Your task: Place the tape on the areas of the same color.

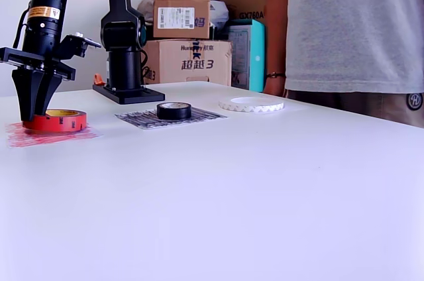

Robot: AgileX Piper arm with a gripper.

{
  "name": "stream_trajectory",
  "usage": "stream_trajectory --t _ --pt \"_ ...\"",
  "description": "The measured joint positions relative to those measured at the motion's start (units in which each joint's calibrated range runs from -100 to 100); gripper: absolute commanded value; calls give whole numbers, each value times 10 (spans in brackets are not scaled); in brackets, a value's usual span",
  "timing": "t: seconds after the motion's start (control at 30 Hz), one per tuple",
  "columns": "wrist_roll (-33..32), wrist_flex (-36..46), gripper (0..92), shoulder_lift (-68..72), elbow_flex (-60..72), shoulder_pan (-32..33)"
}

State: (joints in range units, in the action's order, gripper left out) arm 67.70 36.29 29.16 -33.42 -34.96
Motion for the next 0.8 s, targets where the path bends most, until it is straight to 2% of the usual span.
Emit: stream_trajectory --t 0.6,0.8 --pt "1 -35 10 47 44 -8" --pt "1 -48 147 47 35 -8"
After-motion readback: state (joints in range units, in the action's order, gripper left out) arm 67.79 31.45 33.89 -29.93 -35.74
